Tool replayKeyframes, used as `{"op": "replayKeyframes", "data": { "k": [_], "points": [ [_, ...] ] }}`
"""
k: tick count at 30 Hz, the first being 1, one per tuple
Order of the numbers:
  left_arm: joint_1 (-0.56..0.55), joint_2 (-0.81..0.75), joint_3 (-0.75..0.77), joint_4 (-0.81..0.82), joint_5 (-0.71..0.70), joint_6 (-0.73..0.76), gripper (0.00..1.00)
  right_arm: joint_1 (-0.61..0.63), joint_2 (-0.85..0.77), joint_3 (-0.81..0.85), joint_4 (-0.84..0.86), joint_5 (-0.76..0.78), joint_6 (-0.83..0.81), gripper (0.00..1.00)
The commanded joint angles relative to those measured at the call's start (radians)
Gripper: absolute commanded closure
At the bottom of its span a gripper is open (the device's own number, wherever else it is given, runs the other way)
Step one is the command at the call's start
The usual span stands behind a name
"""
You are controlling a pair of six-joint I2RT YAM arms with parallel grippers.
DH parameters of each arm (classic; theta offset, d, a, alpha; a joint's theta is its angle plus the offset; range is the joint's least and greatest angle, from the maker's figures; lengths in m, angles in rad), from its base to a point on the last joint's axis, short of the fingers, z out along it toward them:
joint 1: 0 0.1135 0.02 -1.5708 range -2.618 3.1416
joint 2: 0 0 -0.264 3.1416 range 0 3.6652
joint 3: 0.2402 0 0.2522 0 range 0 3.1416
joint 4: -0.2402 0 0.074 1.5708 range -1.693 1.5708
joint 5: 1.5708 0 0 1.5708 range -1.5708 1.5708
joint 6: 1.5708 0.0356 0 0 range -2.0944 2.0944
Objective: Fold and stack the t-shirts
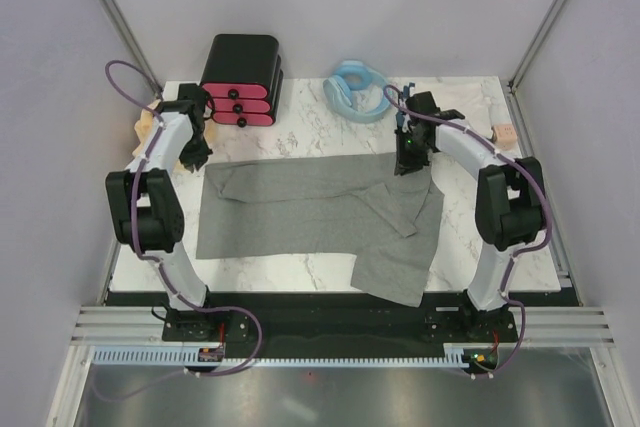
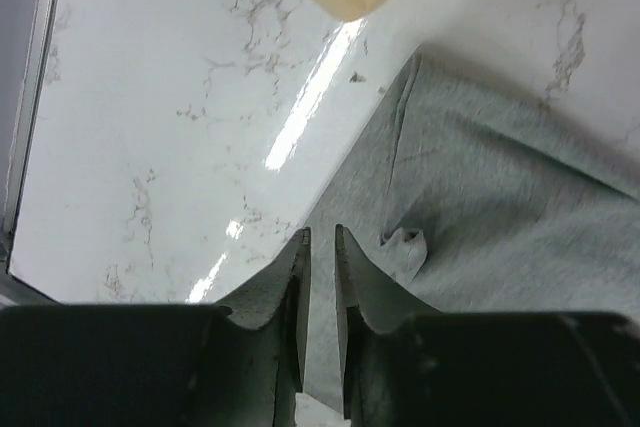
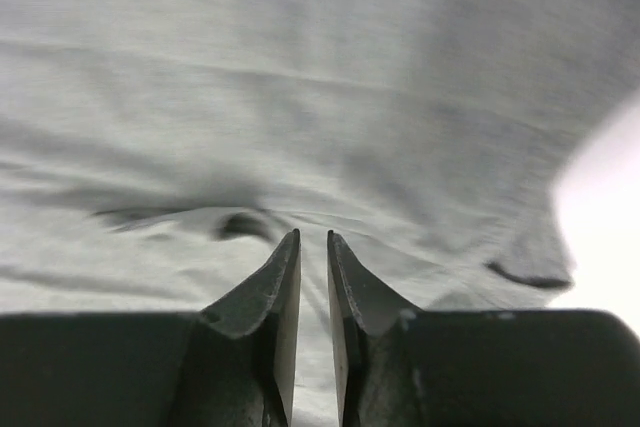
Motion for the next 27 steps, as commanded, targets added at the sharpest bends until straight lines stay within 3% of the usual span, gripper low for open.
{"op": "replayKeyframes", "data": {
  "k": [1, 5, 7, 10, 11, 18, 21, 27],
  "points": [
    [0.011, -0.111, -0.121, 0.021, 0.008, -0.061, 0.76, 0.137, -0.050, 0.169, 0.042, -0.155, -0.031, 0.73],
    [0.024, -0.226, -0.230, 0.053, 0.074, -0.083, 0.73, 0.263, 0.045, 0.313, 0.037, -0.316, 0.010, 0.67],
    [0.041, -0.255, -0.298, 0.111, 0.150, -0.064, 0.65, 0.300, 0.082, 0.381, 0.031, -0.321, 0.019, 0.67],
    [0.073, -0.277, -0.325, 0.118, 0.187, -0.076, 0.64, 0.358, 0.129, 0.439, 0.058, -0.347, 0.039, 0.60],
    [0.083, -0.288, -0.327, 0.119, 0.187, -0.087, 0.64, 0.382, 0.172, 0.465, 0.062, -0.362, 0.045, 0.52],
    [0.150, -0.473, -0.336, 0.077, 0.098, -0.164, 0.64, 0.493, 0.382, 0.778, 0.045, -0.459, 0.071, 0.52],
    [0.150, -0.533, -0.359, 0.024, 0.058, -0.197, 0.64, 0.545, 0.445, 0.845, 0.055, -0.502, 0.088, 0.45],
    [0.153, -0.636, -0.460, 0.018, 0.083, -0.211, 0.64, 0.614, 0.516, 0.879, 0.161, -0.611, 0.142, 0.42]
  ]
}}
